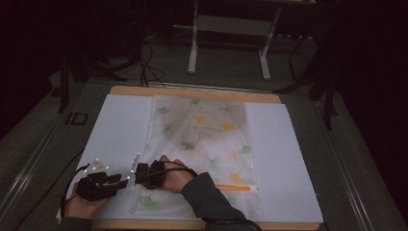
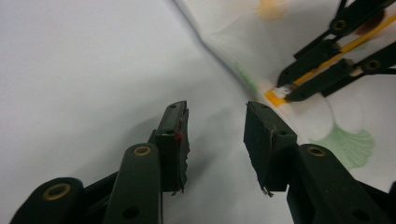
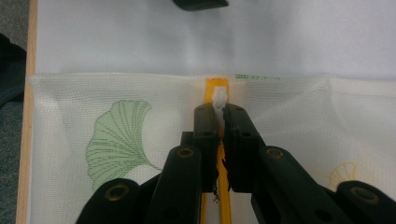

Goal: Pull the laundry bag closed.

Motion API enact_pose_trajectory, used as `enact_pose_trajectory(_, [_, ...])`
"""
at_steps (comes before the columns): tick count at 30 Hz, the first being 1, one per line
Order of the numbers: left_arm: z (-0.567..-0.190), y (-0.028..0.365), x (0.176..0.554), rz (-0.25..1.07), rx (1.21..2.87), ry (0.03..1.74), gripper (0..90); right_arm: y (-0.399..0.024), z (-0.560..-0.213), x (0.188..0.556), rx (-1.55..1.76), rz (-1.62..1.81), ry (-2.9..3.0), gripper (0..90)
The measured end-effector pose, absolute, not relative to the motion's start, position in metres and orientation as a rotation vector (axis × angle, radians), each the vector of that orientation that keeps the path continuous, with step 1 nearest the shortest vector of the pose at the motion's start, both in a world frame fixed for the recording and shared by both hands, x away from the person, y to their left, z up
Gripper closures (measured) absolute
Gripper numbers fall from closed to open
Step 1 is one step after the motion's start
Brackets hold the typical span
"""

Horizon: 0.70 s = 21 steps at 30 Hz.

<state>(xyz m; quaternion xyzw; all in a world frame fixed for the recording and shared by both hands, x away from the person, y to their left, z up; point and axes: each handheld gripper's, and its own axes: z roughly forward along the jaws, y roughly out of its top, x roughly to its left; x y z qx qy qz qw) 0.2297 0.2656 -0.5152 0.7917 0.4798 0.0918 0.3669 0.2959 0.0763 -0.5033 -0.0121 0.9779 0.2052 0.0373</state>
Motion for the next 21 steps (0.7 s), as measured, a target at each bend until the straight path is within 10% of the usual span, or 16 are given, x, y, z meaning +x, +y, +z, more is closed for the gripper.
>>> enact_pose_trajectory(21, [-0.523, 0.248, 0.236, -0.012, 2.025, 1.165, 55.9, 0.072, -0.498, 0.295, -0.028, 0.679, 2.973, 84.4])
